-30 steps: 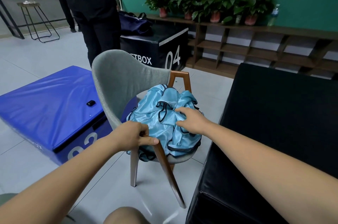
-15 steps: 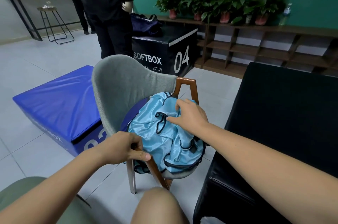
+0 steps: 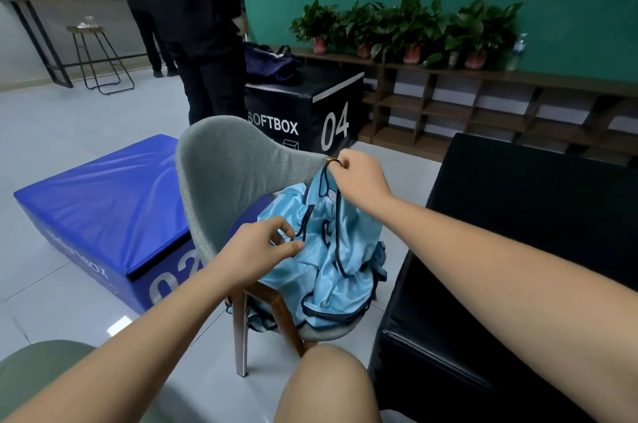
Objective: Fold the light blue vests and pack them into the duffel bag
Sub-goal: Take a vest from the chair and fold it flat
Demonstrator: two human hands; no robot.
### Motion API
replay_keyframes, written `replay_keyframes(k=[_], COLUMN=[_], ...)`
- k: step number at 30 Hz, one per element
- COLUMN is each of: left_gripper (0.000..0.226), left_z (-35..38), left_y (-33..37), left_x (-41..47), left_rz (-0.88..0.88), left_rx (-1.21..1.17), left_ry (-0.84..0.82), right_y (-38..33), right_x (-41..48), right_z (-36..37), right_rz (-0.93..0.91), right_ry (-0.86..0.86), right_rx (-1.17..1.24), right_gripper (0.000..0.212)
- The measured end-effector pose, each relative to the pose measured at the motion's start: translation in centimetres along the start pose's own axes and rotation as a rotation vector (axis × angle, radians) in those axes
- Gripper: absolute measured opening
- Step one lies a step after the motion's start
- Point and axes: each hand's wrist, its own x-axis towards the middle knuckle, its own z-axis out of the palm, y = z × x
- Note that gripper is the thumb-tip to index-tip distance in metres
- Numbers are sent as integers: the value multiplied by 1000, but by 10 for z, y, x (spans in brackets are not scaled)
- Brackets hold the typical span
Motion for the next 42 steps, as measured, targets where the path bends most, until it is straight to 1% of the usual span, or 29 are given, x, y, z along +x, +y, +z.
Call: replay_keyframes(k=[3,6,9,13,17,20,23,25,27,29,31,34,38,40,42], left_gripper=[31,41,60,70,66,63,38,43,35,21,12,17,20,21,21], left_z=[10,18,27,33,34,37,46,52,54,49,37,11,-19,-27,-30], left_y=[38,75,102,131,160,181,195,205,220,236,252,272,296,311,329], left_x=[10,17,21,16,8,1,-6,-13,-21,-31,-40,-49,-55,-60,-63], left_rz=[63,109,196,245,267,273,288,303,336,383,426,439,473,482,478], left_rx=[-88,-172,-123,-88,-125,-113,-41,-17,-33,-53,-83,-119,-214,-299,-378], left_ry=[77,104,117,135,128,110,66,13,-33,-13,58,110,117,82,6], right_y=[-23,-43,-58,-78,-91,-99,-103,-103,-101,-96,-87,-69,-37,-22,-9], right_x=[2,-3,-15,-34,-60,-81,-102,-116,-128,-142,-154,-172,-194,-205,-214], right_z=[-53,-101,-149,-211,-263,-297,-327,-345,-365,-386,-410,-444,-483,-498,-509], right_rz=[-11,17,39,49,58,36,30,34,41,66,91,137,237,290,318], right_ry=[56,83,130,190,250,281,314,332,354,385,427,492,579,595,571], right_rx=[59,152,234,276,335,364,398,420,418,400,391,395,466,524,628], right_gripper=[40,33,27,26,26,20,16,17,20,19,16,10,13,14,14])
